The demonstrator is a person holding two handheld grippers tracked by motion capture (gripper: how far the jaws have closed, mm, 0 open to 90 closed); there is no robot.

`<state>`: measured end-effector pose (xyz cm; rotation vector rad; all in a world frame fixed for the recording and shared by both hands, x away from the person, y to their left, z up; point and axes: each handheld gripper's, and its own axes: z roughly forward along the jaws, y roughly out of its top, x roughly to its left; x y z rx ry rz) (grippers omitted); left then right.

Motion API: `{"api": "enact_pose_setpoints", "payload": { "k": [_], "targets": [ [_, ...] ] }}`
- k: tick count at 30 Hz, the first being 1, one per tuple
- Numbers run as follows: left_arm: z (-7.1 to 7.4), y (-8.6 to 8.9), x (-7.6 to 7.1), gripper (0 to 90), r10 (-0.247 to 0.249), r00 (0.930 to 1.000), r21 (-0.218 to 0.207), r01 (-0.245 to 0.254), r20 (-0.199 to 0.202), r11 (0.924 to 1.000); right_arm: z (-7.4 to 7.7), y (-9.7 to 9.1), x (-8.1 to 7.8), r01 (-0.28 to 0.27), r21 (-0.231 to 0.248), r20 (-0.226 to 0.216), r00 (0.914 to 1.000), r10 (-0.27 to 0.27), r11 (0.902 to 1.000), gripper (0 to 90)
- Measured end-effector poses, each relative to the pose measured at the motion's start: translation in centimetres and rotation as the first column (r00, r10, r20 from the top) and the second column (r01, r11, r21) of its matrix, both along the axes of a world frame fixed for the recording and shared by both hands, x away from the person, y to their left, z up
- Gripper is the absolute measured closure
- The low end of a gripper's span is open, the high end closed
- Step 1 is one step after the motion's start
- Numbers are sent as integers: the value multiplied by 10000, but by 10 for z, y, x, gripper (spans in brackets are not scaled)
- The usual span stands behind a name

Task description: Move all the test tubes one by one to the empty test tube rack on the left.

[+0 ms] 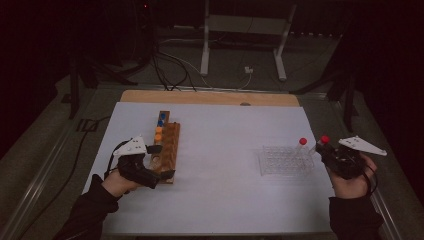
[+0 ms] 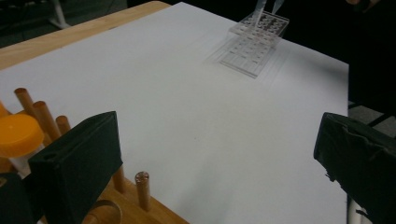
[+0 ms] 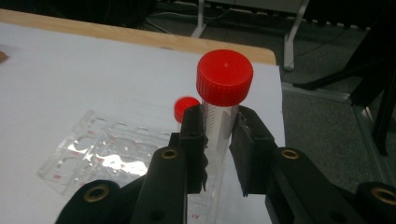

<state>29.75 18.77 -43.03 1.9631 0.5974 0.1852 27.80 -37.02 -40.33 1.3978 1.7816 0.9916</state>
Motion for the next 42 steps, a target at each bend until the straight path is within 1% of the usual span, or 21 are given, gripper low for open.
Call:
{"api": "enact_pose_setpoints", "payload": {
  "k": [4, 6, 9, 11, 14, 17, 21, 23, 26, 31, 35, 39, 42],
  "targets": [
    [1, -3, 1, 16, -122, 9999, 18, 122, -54, 9999, 11, 10, -5, -456, 2, 100, 9989, 456, 9990, 746],
    [2, -4, 1, 16, -190, 9998, 41, 190, -87, 9998, 15, 19, -7, -833, 42, 149, 9964, 832, 9965, 746],
    [3, -7, 1, 16, -323, 9993, 62, 324, -162, 9995, 19, 36, -9, -1455, 17, 163, 9892, 1455, 9894, 746],
    [4, -9, 2, 16, -397, 9990, 50, 398, -196, 9992, 20, 49, -10, -1903, 7, 168, 9816, 1903, 9817, 746],
    [5, -14, 2, 16, -513, 9984, 69, 515, -232, 9986, 20, 69, -9, -2587, 144, 133, 9659, 2585, 9658, 746],
    [7, -19, 3, 17, -673, 9975, 83, 674, -207, 9977, 17, 90, -7, -3278, 249, 31, 9447, 3278, 9444, 745],
    [10, -24, 5, 20, -876, 9958, -49, 875, -283, 9962, 11, 118, -5, -3990, 161, -169, 9167, 3993, 9168, 746],
    [11, -28, 6, 20, -928, 9953, -29, 928, -267, 9957, 8, 130, -4, -4301, 125, -271, 9023, 4303, 9027, 746],
    [14, -33, 6, 20, -1087, 9938, -40, 1086, -236, 9941, 2, 145, -4, -4677, 67, -440, 8829, 4675, 8838, 746],
    [17, -43, 8, 21, -1314, 9910, -188, 1310, -260, 9912, -8, 166, -4, -5164, -46, -685, 8545, 5150, 8563, 746],
    [20, -52, 9, 23, -1461, 9891, -161, 1457, -208, 9892, -17, 180, -7, -5530, -71, -949, 8298, 5500, 8331, 746],
    [23, -63, 10, 47, -1659, 9861, -199, 1656, -125, 9860, -23, 191, -9, -5817, -90, -1117, 8088, 5773, 8133, 746],
    [24, -71, 11, 82, -1808, 9835, -249, 1807, -33, 9832, -26, 197, -11, -5983, -60, -1164, 7962, 5937, 8013, 746]
  ]
}}
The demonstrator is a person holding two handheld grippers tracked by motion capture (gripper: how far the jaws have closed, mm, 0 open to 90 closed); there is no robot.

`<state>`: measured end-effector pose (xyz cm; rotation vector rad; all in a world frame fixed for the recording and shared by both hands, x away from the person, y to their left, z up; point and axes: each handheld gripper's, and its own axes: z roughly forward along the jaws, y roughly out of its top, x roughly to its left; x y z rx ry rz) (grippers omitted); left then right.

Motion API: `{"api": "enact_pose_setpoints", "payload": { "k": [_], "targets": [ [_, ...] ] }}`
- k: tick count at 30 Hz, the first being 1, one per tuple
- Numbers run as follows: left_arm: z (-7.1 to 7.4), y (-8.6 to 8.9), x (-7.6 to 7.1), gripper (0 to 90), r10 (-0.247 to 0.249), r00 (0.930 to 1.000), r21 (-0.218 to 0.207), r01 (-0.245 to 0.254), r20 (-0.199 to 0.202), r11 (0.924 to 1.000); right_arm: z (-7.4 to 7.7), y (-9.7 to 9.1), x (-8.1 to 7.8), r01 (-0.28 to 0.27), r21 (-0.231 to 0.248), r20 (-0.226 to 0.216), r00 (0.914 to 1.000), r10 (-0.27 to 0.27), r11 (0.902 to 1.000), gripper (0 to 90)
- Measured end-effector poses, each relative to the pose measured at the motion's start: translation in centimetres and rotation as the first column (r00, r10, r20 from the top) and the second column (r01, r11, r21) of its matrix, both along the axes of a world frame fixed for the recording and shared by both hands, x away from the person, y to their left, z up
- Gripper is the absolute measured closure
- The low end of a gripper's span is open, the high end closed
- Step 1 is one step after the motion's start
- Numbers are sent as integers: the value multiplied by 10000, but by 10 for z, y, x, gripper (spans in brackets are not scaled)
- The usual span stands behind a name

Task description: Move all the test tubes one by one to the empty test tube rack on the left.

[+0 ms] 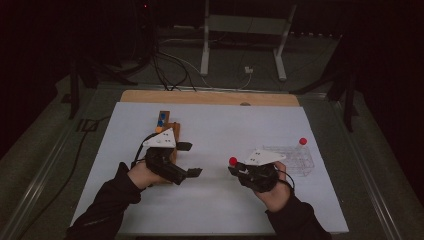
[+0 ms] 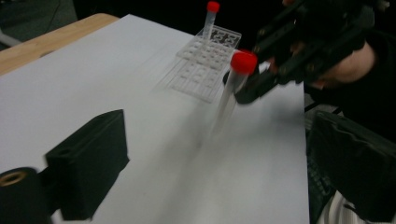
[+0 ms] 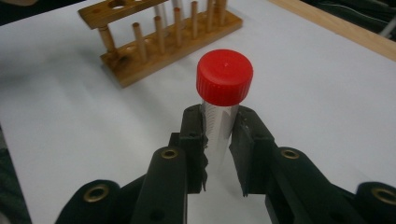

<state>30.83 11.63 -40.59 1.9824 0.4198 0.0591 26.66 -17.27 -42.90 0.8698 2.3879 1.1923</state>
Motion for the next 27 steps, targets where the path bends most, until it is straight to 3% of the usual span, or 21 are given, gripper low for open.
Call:
{"api": "enact_pose_setpoints", "payload": {
  "k": [5, 17, 27],
  "targets": [
    [1, -15, 0, 174, -268, 9996, -182, 271, 131, 9995, -1, 8, -3, -261, 34, -37, 9997, 262, 9997, 746],
    [-1, -47, -2, 501, -791, 9958, -86, 795, 459, 9968, 0, 11, -4, -447, 87, -74, 9990, 448, 9990, 746],
    [-5, -60, 0, 638, -941, 9932, 9, 942, 684, 9955, 2, 11, -5, -490, 126, -64, 9988, 491, 9987, 746]
  ]
}}
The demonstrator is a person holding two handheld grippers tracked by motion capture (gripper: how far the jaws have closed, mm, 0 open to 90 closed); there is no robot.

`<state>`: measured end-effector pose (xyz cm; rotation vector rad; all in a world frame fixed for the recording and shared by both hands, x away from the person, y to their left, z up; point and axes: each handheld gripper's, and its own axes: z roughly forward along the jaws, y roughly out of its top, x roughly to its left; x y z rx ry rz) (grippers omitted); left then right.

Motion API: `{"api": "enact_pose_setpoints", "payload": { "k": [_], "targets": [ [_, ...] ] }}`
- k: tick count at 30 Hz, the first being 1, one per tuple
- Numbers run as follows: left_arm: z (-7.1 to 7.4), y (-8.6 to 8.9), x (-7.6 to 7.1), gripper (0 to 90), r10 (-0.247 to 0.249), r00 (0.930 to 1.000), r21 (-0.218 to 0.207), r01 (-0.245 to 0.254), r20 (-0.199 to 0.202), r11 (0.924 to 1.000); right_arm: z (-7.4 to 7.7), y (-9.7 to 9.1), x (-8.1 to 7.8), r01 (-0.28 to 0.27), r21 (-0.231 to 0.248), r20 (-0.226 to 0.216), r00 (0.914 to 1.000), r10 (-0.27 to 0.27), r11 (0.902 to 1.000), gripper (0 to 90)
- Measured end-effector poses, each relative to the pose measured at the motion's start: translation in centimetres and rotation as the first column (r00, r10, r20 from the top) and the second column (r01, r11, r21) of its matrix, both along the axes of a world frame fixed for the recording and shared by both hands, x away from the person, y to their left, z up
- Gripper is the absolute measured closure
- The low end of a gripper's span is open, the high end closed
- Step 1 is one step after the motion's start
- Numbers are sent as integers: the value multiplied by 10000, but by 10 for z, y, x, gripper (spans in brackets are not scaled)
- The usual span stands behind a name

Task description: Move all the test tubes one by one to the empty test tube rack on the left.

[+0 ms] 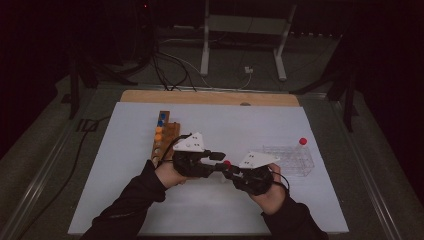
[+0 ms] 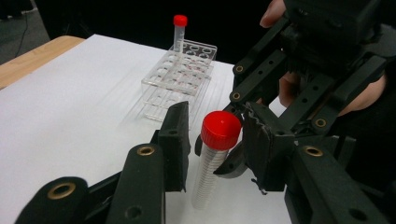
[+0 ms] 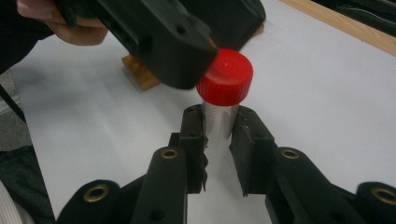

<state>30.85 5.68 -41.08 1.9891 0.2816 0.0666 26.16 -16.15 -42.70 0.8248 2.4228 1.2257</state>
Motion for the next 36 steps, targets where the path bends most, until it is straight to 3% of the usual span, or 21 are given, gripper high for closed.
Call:
{"api": "enact_pose_setpoints", "payload": {
  "k": [17, 27, 33, 36],
  "targets": [
    [-1, -6, 1, 717, -138, 9996, 163, 134, 260, 9998, 1, -2, 1, 90, 161, 20, 10000, -90, 9998, 724],
    [16, 20, 6, 718, 497, 9979, -103, -493, 424, 9987, 6, -13, 3, 425, 980, 82, 9990, -435, 9943, 363],
    [31, 45, 9, 718, 1080, 9924, -196, -1070, 586, 9941, 10, -19, 5, 361, 1383, -41, 9993, -359, 9897, 271],
    [37, 57, 10, 719, 1389, 9876, -281, -1372, 729, 9901, 11, -21, 4, 555, 1449, 103, 9983, -576, 9879, 234]
  ]
}}
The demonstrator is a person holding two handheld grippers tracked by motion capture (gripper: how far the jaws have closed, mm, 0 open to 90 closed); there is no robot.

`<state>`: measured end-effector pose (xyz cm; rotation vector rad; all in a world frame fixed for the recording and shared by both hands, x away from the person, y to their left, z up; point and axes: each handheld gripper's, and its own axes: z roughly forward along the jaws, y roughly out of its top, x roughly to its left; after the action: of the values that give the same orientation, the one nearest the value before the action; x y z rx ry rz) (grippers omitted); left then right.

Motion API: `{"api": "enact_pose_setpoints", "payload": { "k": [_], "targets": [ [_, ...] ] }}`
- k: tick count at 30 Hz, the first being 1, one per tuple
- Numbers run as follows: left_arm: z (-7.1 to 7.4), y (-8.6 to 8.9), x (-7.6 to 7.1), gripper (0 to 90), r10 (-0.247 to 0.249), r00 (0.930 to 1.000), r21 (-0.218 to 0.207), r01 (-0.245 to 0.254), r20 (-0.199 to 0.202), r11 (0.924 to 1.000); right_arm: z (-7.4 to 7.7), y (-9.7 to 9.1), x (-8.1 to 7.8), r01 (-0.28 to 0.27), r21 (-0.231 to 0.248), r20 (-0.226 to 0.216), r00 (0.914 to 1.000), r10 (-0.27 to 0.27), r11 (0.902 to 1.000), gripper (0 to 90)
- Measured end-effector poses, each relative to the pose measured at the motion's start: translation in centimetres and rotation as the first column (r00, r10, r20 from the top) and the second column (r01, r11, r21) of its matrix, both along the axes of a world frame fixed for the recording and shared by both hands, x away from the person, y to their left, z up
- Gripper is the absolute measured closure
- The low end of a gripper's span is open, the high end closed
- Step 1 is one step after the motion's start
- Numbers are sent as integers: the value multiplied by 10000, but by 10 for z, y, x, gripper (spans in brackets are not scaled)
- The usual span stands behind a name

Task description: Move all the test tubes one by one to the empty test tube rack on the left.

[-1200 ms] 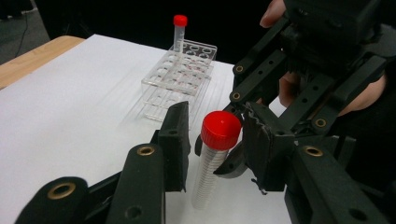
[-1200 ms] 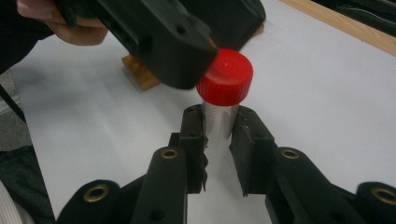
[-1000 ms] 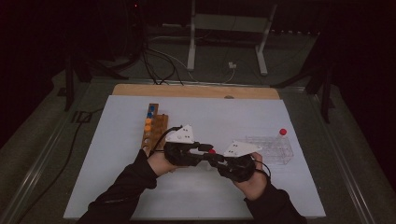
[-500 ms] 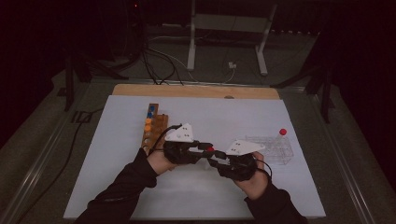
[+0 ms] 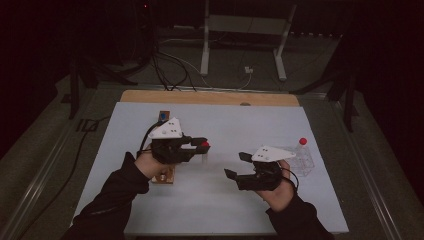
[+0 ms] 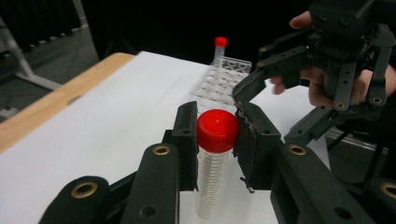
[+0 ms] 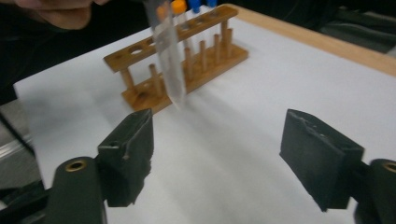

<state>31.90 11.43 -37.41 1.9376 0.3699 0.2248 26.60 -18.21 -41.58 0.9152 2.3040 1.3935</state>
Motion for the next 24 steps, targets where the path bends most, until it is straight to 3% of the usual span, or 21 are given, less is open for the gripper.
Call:
{"api": "enact_pose_setpoints", "payload": {
  "k": [3, 9, 15, 24],
  "targets": [
    [4, 12, 2, 718, 347, 9994, -70, -346, 86, 9994, 1, -2, 0, 303, 106, 56, 9995, -304, 9995, 158],
    [13, 38, 6, 718, 1122, 9934, -116, -1119, 238, 9936, 1, -6, -3, -179, 120, 33, 9998, 178, 9998, 33],
    [17, 64, 8, 718, 1783, 9837, -210, -1778, 236, 9838, 3, -9, -2, -115, 276, 24, 9999, 115, 9996, 10],
    [16, 90, 5, 718, 2445, 9693, 32, -2447, 276, 9696, 4, -11, -2, -58, 314, 42, 10000, 57, 9995, 10]
  ]
}}
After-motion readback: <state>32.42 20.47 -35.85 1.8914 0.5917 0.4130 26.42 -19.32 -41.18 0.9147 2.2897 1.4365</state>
